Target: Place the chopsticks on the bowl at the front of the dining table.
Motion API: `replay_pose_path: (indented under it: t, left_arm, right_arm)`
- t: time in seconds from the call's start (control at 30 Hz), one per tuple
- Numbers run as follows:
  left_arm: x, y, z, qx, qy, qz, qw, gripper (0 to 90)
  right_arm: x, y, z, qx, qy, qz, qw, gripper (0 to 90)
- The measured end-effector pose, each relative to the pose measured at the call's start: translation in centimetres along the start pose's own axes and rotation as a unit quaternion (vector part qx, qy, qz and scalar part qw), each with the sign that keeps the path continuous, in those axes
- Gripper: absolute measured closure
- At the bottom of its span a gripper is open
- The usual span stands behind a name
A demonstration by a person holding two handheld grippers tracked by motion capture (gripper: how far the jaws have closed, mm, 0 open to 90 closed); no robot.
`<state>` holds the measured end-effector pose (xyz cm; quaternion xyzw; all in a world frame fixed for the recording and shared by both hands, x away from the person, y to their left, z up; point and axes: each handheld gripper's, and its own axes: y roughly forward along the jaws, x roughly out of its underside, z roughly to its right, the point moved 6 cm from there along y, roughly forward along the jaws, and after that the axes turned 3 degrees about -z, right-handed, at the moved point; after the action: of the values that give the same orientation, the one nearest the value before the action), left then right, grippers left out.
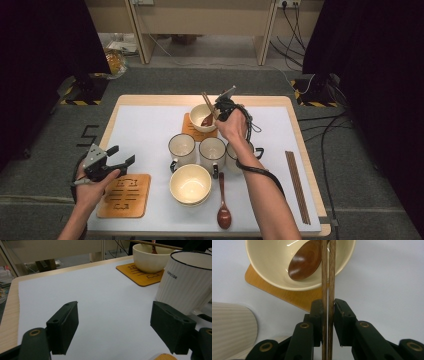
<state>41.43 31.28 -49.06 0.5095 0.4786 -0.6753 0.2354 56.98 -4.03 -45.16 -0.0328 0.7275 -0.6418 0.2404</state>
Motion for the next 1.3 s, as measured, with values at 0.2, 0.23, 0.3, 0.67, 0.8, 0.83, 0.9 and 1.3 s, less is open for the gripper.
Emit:
replay_pose_path:
  t: [0.2,0.23,0.3,0.67,0.8,0.83,0.9,1.3]
  left_arm:
    - [0.0,0.0,0.0,0.000,-0.001,0.001,1.0000,22.2]
    - [0.0,0.0,0.0,0.000,-0.001,0.001,1.0000,22.2]
    - [0.0,0.0,0.0,0.000,-0.001,0.001,1.0000,22.2]
    - [0.0,0.0,0.0,0.000,-0.001,0.001,1.0000,22.2]
    - [0.0,0.0,0.0,0.000,-0.001,0.000,1.0000,22.2]
    - [0.0,0.0,0.0,0.000,0.000,0.000,1.0000,22.2]
    - [0.0,0.0,0.1,0.000,0.000,0.000,1.0000,22.2]
    - [0.0,0.0,0.1,0.000,0.000,0.000,1.0000,22.2]
  right_arm:
    - [-0.1,0.1,-0.1,0.000,-0.002,0.001,1.0000,79.3]
    - [-0.1,0.1,-0.1,0.001,-0.002,0.000,1.0000,79.3]
    - [-0.1,0.1,-0.1,0.000,-0.002,0.001,1.0000,79.1]
    - [0.3,-0.5,0.0,-0.006,0.010,0.007,0.9999,70.9]
    - [0.8,-0.9,0.1,-0.008,0.015,0.000,0.9999,70.8]
    - [1.0,-1.0,0.2,-0.009,0.015,-0.002,0.9998,70.8]
    - [1.3,-1.0,0.2,-0.009,0.016,-0.007,0.9998,70.9]
    - [2.3,-1.0,0.0,-0.011,0.014,-0.023,0.9996,73.3]
